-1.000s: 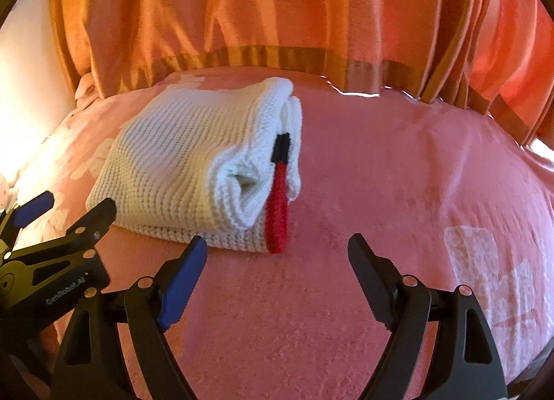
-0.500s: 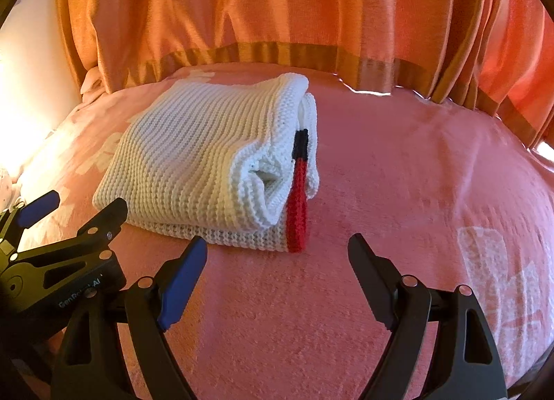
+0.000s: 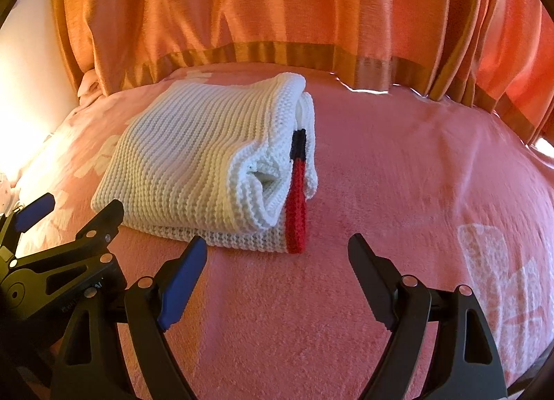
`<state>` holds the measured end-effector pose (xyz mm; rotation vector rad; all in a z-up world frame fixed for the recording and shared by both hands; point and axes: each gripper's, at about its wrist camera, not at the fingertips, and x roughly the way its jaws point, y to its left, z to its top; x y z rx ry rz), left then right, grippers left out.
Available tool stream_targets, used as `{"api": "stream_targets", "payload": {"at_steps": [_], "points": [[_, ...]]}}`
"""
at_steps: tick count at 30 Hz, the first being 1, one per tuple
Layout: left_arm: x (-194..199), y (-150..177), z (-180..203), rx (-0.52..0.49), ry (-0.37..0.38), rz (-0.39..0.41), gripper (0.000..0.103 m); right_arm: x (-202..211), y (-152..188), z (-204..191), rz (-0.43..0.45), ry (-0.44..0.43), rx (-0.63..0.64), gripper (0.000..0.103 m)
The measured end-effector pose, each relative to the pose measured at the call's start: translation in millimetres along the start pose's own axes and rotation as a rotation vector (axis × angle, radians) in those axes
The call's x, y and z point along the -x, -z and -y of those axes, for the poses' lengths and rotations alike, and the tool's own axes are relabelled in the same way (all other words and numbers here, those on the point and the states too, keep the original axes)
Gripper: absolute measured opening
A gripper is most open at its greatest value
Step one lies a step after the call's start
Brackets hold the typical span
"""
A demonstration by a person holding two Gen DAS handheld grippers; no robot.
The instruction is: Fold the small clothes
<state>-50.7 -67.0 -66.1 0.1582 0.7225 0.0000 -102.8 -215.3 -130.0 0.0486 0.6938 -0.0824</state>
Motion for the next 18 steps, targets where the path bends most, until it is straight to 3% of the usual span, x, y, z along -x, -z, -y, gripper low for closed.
{"api": "stream_targets", "payload": {"at_steps": [18], "points": [[-0.6,1.0,-2.7,0.015,0.005,0.003,0.095,0.3,1.3,-0.3,-0.005,-0.002,-0.022,0.081]]}}
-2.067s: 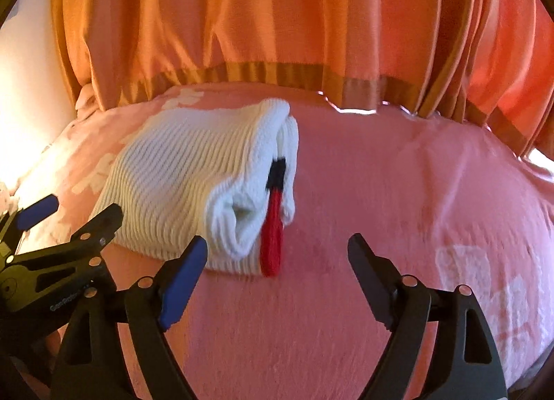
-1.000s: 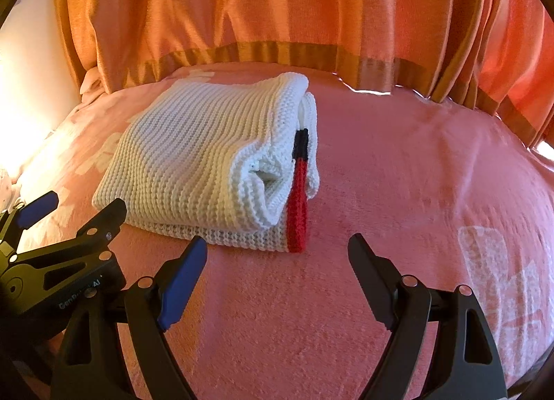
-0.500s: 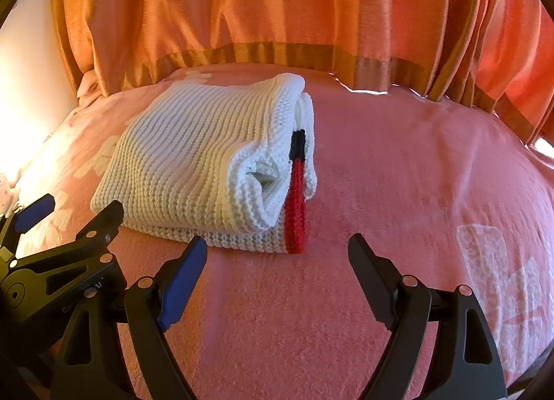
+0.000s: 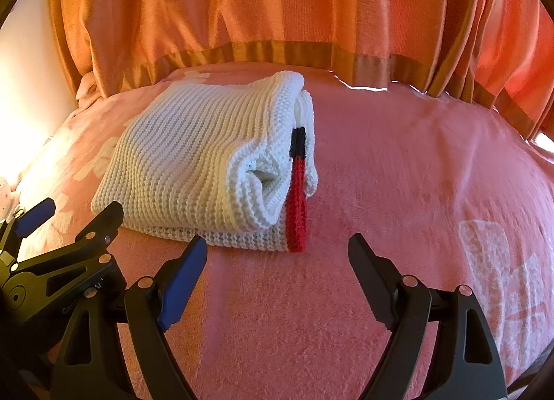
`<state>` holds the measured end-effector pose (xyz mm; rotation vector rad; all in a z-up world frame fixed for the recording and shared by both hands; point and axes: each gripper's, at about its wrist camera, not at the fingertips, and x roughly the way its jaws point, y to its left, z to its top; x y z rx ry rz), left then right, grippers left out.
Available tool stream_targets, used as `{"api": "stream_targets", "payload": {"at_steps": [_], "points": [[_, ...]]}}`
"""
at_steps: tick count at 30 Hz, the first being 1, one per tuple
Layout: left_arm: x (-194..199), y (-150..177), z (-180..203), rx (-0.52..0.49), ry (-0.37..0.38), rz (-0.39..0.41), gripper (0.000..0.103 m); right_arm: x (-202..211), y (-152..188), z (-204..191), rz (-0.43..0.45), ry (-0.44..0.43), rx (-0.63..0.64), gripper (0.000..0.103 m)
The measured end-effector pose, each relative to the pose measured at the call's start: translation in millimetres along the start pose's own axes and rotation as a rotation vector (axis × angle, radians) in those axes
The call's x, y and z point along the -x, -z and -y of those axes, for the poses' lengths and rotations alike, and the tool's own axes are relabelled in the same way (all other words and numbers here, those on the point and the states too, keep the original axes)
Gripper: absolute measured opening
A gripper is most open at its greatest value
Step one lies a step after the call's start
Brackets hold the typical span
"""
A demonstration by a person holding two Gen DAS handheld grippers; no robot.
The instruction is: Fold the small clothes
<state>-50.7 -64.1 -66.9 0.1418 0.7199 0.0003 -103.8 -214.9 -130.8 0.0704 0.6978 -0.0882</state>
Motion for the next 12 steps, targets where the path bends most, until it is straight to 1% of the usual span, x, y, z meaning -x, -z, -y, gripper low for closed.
{"api": "stream_targets", "payload": {"at_steps": [5,9,12], "points": [[0.8,-0.5,2.2,0.002,-0.007,0.008,0.094,0.0,-0.4,1.0,0.002,0.005,-0.003,0.081],[3.6,-0.8,7.1,-0.009,-0.015,0.028,0.088,0.3,0.7,1.7,0.001,0.011,-0.009,0.081],[2.9,-2.2,8.4,-0.012,-0.014,0.026,0.088,-0.1,0.4,3.7,-0.001,0.011,-0.015,0.081]]}}
